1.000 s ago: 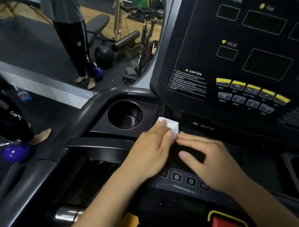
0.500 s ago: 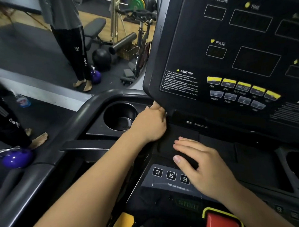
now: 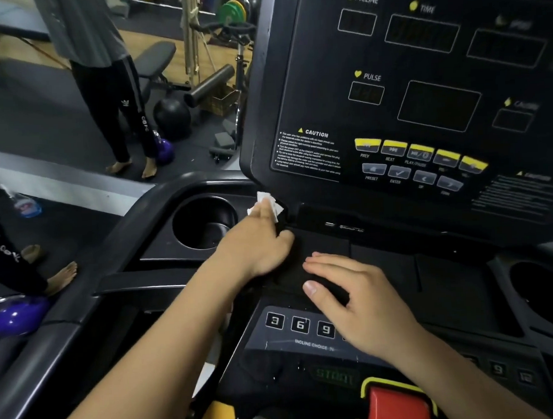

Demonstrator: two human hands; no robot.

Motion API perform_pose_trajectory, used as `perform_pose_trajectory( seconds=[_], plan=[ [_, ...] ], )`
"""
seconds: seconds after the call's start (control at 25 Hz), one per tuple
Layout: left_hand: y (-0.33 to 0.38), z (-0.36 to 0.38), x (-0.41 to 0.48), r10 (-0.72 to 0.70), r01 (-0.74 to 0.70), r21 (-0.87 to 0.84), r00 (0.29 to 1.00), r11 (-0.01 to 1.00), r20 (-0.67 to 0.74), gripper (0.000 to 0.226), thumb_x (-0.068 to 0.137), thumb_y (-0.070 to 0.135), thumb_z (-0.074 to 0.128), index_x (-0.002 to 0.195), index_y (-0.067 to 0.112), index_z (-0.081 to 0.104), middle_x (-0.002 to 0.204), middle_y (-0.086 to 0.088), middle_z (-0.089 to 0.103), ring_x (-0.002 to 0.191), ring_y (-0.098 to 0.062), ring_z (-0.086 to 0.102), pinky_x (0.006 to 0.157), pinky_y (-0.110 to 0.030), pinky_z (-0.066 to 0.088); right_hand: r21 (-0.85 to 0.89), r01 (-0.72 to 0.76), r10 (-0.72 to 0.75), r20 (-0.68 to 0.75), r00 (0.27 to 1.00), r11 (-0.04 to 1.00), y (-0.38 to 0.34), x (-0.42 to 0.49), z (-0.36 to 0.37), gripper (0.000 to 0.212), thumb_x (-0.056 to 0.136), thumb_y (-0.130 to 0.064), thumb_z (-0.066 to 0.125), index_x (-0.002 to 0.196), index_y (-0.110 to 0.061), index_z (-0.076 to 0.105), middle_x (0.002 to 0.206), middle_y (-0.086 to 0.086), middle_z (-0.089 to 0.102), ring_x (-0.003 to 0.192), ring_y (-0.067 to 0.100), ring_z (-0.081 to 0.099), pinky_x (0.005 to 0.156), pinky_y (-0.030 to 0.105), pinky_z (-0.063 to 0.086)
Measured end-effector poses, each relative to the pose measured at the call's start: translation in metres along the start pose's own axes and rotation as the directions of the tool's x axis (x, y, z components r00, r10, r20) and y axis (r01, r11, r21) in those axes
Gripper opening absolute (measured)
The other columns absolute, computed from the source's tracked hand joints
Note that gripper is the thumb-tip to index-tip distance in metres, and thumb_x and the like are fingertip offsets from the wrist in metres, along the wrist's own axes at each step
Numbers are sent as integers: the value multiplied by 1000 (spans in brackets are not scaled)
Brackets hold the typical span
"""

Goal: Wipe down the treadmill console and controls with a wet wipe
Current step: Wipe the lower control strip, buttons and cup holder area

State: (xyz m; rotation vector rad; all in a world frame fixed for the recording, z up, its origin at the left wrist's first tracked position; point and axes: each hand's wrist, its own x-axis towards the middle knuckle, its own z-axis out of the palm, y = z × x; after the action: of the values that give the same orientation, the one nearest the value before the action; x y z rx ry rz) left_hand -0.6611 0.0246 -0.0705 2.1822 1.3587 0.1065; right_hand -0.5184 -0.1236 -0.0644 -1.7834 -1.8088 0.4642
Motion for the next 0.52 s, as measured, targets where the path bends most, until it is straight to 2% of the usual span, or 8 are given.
perform_pose_trajectory(
  seconds=[0.08,0.16,0.28,0.4,0.44,0.52],
  plan=[
    [5,-1,11,72,-71,15,997,997,-28,54,92,31,40,140,6,36,152,-13,33,136,-35,33,114,-41,27,-3,-2,2,-3,1000,1000,0,1,1,53,88,-60,43,126,-29,66,129,-21,60,128,-11,44,107,21,40],
    [14,-3,18,89,-89,16,996,996,-2,43,95,22,40,133,3,46,148,-14,34,136,-34,28,114,-36,18,-7,-4,4,0,1000,1000,0,1,2,54,88,-60,43,125,-29,66,129,-20,60,128,-11,44,108,22,40],
    [17,-10,15,136,-135,86,991,987,-7,44,93,27,39,129,3,50,143,-14,37,131,-36,34,111,-35,21,4,-7,7,2,1000,1000,1,-1,0,55,87,-61,42,125,-31,66,129,-20,60,127,-11,45,104,16,41],
    [6,-11,-18,271,-256,253,962,933,-27,49,88,32,43,131,8,47,146,-6,37,126,-33,43,111,-36,26,34,-33,32,4,999,999,1,-3,-3,51,87,-60,45,124,-33,67,129,-20,60,125,-9,47,89,0,38],
    [2,-8,-37,308,-291,270,951,918,-25,53,87,35,41,135,12,45,150,-3,35,125,-31,46,109,-37,32,53,-39,39,0,999,998,0,-3,-3,50,86,-59,46,123,-33,67,128,-21,61,123,-9,49,89,0,38],
    [-1,-1,-64,365,-354,239,931,904,-2,58,82,39,32,135,17,45,151,1,33,120,-29,51,102,-37,43,85,-42,44,-26,999,996,0,-3,-4,52,85,-61,45,122,-33,68,125,-21,62,118,-8,53,95,9,43]
  ],
)
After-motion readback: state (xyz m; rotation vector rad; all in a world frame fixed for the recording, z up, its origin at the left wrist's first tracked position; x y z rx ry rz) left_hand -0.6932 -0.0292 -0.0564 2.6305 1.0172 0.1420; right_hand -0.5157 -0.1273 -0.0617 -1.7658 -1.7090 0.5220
